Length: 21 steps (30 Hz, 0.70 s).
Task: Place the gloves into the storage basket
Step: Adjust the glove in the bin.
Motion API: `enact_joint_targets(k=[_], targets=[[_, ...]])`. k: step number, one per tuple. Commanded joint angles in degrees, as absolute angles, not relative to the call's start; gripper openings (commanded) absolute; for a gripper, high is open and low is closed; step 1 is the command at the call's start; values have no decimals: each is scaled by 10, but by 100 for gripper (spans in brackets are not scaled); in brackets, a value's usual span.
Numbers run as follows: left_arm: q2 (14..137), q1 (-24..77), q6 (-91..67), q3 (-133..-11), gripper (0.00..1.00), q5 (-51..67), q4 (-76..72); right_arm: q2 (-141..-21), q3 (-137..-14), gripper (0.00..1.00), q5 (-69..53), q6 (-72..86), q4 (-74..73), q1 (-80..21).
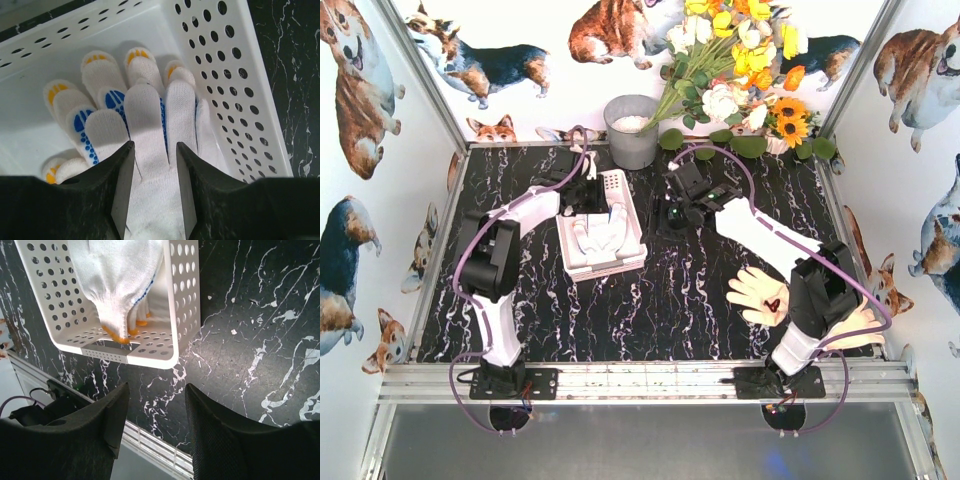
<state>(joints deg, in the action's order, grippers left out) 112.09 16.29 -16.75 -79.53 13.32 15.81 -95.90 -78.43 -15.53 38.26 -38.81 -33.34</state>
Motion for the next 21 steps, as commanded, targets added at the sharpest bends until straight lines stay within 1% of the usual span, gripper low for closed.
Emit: enact_joint_targets(k=[1, 4, 15, 21], targets=[[1144, 166, -173, -814, 33, 147, 130, -923, -770, 50, -155, 391, -352, -329], [1157, 160, -171, -815, 31, 116, 132, -913, -760, 50, -156, 394, -350, -326], [1159, 141, -162, -800, 31, 64, 141, -883, -727, 50, -149, 395, -350, -311], [1135, 142, -178, -798, 33, 109, 123, -873, -724, 50, -148, 397, -350, -306]])
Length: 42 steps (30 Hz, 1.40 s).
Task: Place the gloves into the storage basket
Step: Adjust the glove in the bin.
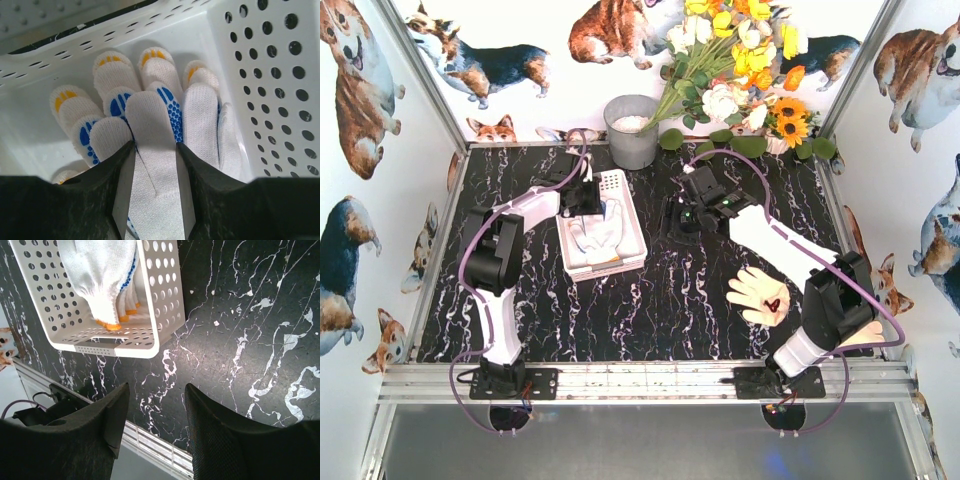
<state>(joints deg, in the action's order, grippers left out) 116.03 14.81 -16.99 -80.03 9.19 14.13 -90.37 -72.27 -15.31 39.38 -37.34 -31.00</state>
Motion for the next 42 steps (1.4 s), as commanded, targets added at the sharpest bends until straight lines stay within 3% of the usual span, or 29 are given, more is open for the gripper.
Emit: enact_joint_targets(k=[1, 24, 30, 38, 42], targets=[[1126, 142, -180, -798, 34, 115, 118, -871, -724, 50, -148, 397, -350, -306], [1213, 141, -110, -899, 42, 93, 168, -845, -678, 50, -158, 417, -333, -297], [1225, 146, -87, -903, 35, 57, 171, -843, -675, 49, -160, 421, -332, -297], [1198, 151, -80, -865, 15, -7, 148, -836, -661, 49, -152, 422, -330, -295], [1182, 163, -63, -860, 11, -41, 143, -844, -662, 48, -162, 426, -326, -295]])
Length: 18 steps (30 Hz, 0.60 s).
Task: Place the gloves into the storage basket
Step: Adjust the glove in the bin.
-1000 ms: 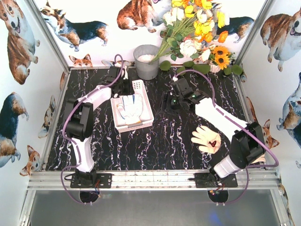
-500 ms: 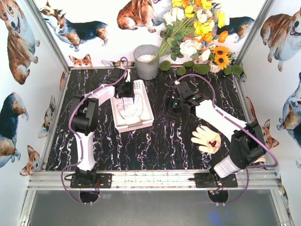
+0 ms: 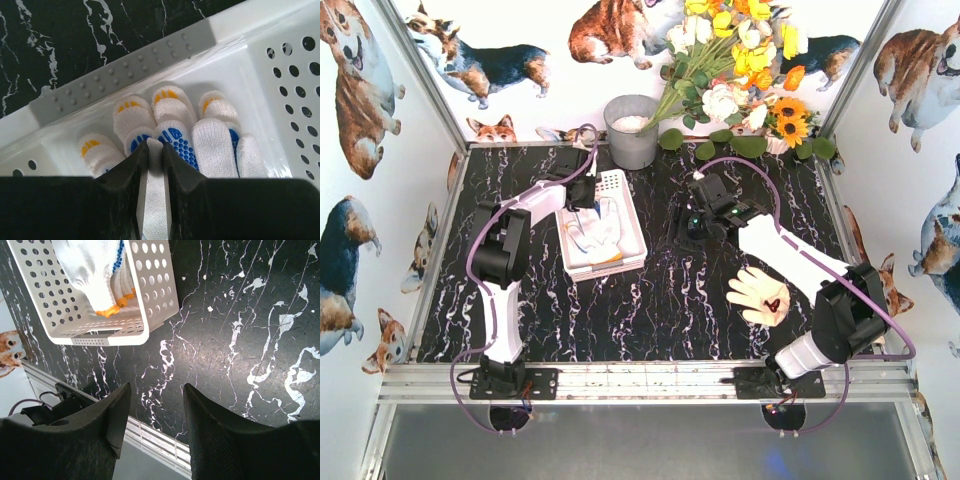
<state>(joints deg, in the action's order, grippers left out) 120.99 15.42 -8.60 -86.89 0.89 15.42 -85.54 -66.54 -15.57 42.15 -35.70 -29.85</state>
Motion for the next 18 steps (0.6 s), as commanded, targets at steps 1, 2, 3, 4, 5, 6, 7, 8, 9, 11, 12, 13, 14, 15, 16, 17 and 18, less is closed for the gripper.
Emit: enact_joint_targets(k=[1, 2, 3, 4, 5, 6, 7, 8, 9, 11, 12, 13, 14, 15, 16, 17, 18], targets=[[1179, 163, -62, -856, 8, -42, 141, -844, -661, 48, -163, 427, -325, -295], [1176, 163, -63, -852, 4, -43, 136, -843, -660, 48, -162, 429, -324, -295], [1173, 164, -64, -847, 2, -49, 132, -842, -659, 48, -161, 432, -322, -295], [1171, 164, -65, -844, 0, -57, 130, -840, -659, 48, -161, 434, -322, -295], [1171, 164, -66, -843, 0, -66, 131, -838, -658, 48, -161, 436, -321, -295], [1173, 164, -67, -845, 0, -72, 132, -835, -657, 48, -160, 437, -322, -295], [1174, 164, -67, -849, 0, -77, 135, -832, -655, 48, -159, 438, -322, -295], [1174, 164, -69, -850, 0, -80, 136, -829, -654, 48, -157, 438, -324, -295], [1173, 164, -72, -849, 0, -82, 135, -825, -652, 48, -154, 437, -326, -295], [1169, 164, -79, -843, 0, -89, 129, -823, -650, 47, -150, 435, -331, -295], [1168, 164, -79, -839, 2, -90, 125, -822, -649, 48, -150, 435, -333, -295], [1169, 164, -78, -839, 5, -87, 125, -822, -648, 48, -150, 434, -333, -295], [1173, 164, -77, -842, 7, -81, 128, -822, -647, 48, -150, 435, -333, -295], [1177, 164, -76, -846, 9, -70, 130, -822, -646, 47, -151, 435, -333, -295], [1181, 164, -76, -848, 12, -50, 130, -822, -645, 48, -152, 436, -332, -295], [1181, 164, -77, -848, 14, -34, 126, -823, -646, 48, -153, 436, -331, -295], [1179, 164, -79, -845, 16, -22, 119, -822, -646, 47, -153, 437, -331, -295]])
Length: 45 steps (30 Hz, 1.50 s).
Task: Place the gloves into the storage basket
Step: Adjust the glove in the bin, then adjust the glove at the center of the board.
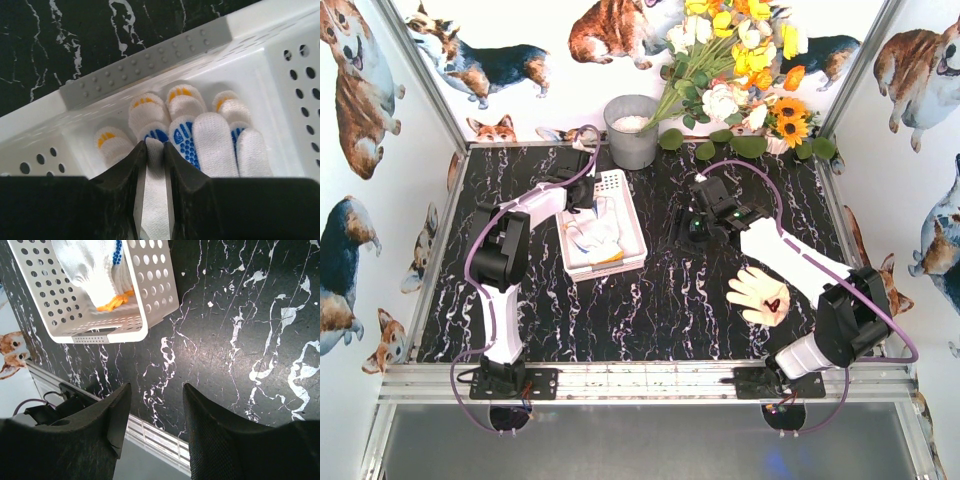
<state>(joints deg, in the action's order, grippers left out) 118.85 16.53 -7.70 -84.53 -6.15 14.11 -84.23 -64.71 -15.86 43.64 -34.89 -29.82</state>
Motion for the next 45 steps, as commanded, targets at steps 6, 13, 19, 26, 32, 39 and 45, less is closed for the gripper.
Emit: enact_joint_targets(k=[6, 13, 19, 26, 32, 39, 45], targets=[[1156, 164, -87, -825, 15, -1, 92, -812, -645, 48, -147, 435, -336, -295], [1146, 167, -76, -811, 5, 25, 65, -810, -638, 48, -151, 439, -333, -295], [1166, 167, -75, -825, 5, -13, 86, -808, -639, 48, -153, 438, -334, -295], [1169, 166, -77, -827, 38, -50, 94, -797, -639, 48, -144, 433, -343, -295], [1124, 167, -69, -820, 51, -35, 87, -775, -648, 48, -110, 414, -385, -295], [969, 168, -76, -779, 63, -31, 111, -710, -652, 51, -10, 373, -511, -282], [785, 164, -96, -670, 75, -74, 164, -626, -575, 51, 86, 384, -586, -215]])
